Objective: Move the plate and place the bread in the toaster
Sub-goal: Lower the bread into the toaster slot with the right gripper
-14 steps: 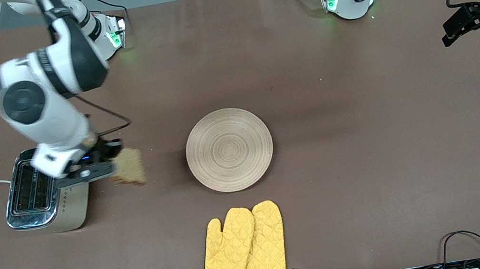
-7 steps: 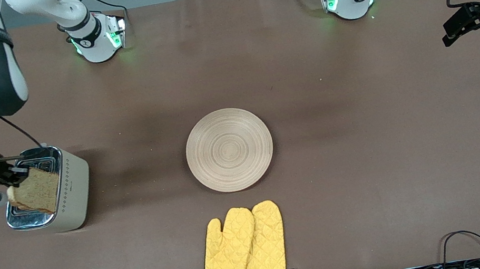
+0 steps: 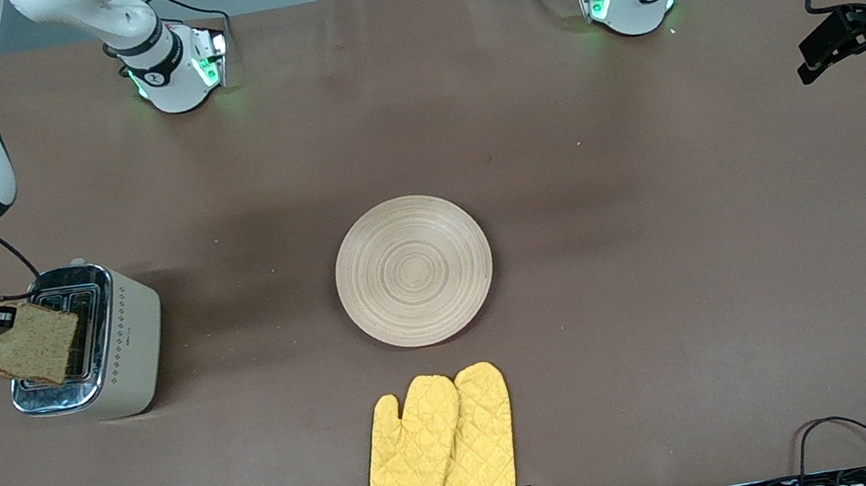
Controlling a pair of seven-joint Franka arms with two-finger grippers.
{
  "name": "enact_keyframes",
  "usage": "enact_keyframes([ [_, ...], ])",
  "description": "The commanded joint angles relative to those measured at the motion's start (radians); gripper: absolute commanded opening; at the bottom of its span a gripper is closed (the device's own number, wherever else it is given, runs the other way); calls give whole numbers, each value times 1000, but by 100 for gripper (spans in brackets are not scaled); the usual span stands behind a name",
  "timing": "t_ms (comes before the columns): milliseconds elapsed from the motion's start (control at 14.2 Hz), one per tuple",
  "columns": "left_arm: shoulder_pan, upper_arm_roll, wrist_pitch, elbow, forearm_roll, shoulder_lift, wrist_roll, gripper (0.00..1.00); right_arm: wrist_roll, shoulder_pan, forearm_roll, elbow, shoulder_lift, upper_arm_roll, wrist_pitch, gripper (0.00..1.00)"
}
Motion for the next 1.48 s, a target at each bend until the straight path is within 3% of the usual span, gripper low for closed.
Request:
enact_keyframes([
  [0, -4, -6, 8, 0, 19, -6, -15, 100, 27, 4, -33, -31, -10, 7, -13, 0],
  [774, -4, -14, 25, -2, 17, -1, -16, 100, 33, 15, -35, -54, -1, 11, -22, 2],
  [844, -2, -14, 31, -3, 19, -1, -16, 100, 33, 18, -35, -54, 5, 13, -19, 13],
  [915, -2, -14, 34, -5, 19, -1, -16, 100, 33, 19, -33, -51, 15, 13, -19, 48],
  [985, -2, -14, 34, -5, 19, -1, -16, 100, 38, 24, -32, -48, 32, 13, -19, 97],
  [1196, -4, -14, 39, -3, 19, 8, -16, 100, 41, 33, 6, -45, 51, 19, -16, 100],
  [1407, -5, -14, 51, -5, 21, 11, -16, 100, 39, 22, 173, 13, 51, 17, -13, 100],
])
